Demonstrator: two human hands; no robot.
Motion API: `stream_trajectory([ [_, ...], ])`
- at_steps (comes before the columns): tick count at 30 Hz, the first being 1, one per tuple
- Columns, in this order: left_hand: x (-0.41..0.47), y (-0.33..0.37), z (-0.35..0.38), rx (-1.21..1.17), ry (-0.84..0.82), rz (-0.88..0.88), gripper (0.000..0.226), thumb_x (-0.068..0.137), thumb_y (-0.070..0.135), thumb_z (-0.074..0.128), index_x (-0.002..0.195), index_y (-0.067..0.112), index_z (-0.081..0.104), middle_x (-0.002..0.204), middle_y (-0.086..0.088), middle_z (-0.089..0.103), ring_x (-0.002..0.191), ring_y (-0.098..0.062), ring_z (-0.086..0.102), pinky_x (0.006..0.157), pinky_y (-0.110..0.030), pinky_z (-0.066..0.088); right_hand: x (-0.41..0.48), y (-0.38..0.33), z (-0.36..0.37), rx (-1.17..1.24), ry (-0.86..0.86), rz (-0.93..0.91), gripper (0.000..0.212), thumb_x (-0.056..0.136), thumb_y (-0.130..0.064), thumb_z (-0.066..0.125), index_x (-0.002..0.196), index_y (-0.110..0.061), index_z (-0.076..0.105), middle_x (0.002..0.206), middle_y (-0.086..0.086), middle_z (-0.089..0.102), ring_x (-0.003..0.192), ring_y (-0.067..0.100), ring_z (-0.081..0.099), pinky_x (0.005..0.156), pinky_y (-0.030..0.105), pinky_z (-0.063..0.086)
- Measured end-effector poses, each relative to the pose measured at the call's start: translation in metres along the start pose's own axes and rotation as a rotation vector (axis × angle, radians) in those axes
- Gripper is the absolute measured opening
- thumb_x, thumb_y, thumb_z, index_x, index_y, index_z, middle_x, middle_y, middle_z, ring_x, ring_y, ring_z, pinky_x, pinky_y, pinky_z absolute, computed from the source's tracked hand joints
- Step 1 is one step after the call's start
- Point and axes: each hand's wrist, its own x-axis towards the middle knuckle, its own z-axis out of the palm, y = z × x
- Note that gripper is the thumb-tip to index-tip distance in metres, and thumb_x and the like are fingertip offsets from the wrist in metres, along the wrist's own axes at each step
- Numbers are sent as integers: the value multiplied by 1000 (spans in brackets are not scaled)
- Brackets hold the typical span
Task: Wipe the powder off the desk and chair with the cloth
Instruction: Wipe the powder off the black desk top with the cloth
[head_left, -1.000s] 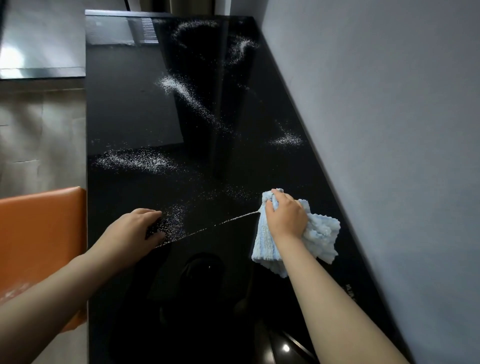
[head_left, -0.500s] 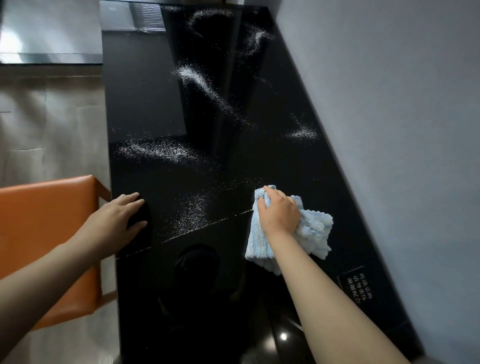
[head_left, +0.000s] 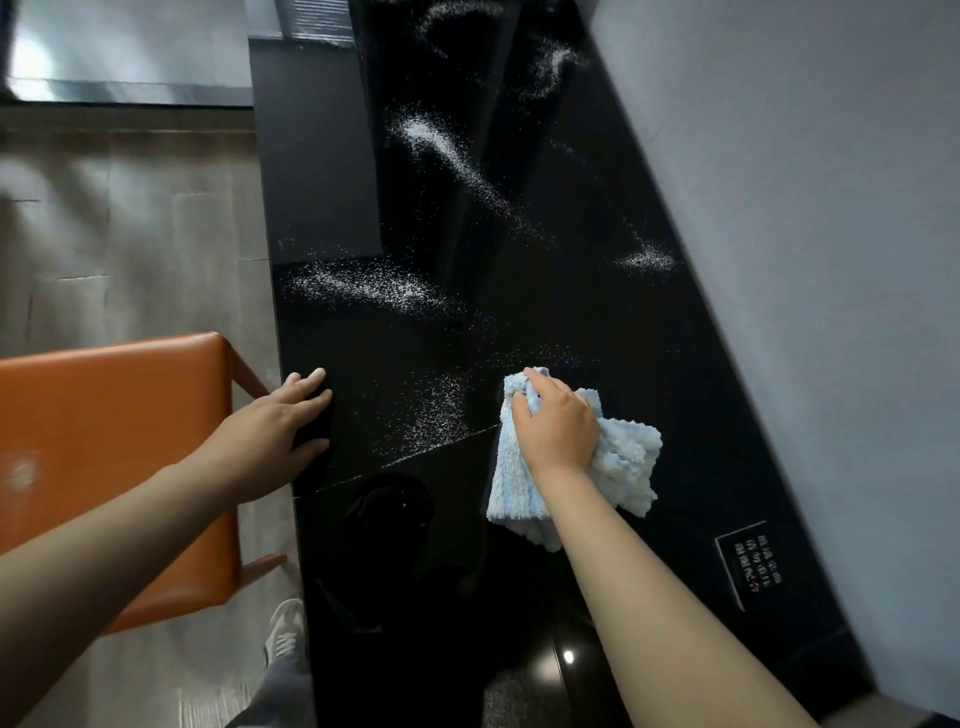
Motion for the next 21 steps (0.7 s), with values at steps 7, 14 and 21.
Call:
stream_trajectory([
  [7,2,-2,-2,2,-43,5,66,92,33,60,149,21,29,160,7,8,147,-17,9,115,-35,27,2,1,-17,-48,83,-5,62,87,-47,57,141,-18,46,128,2,53,109,22,53,95,39,43],
  [14,3,-4,-1,11,-45,2,68,92,35,60,150,21,29,160,7,6,147,-17,8,114,-35,26,-26,20,-43,-47,25,-117,73,87,-57,56,149,-30,28,153,10,23,140,33,24,113,61,19],
  [21,4,-5,1,33,-40,8,68,91,36,61,149,19,31,161,5,8,147,-19,10,115,-36,27,-38,33,-16,-89,-256,-147,84,84,-73,42,150,-45,-2,161,-1,-12,148,29,-4,119,55,11],
])
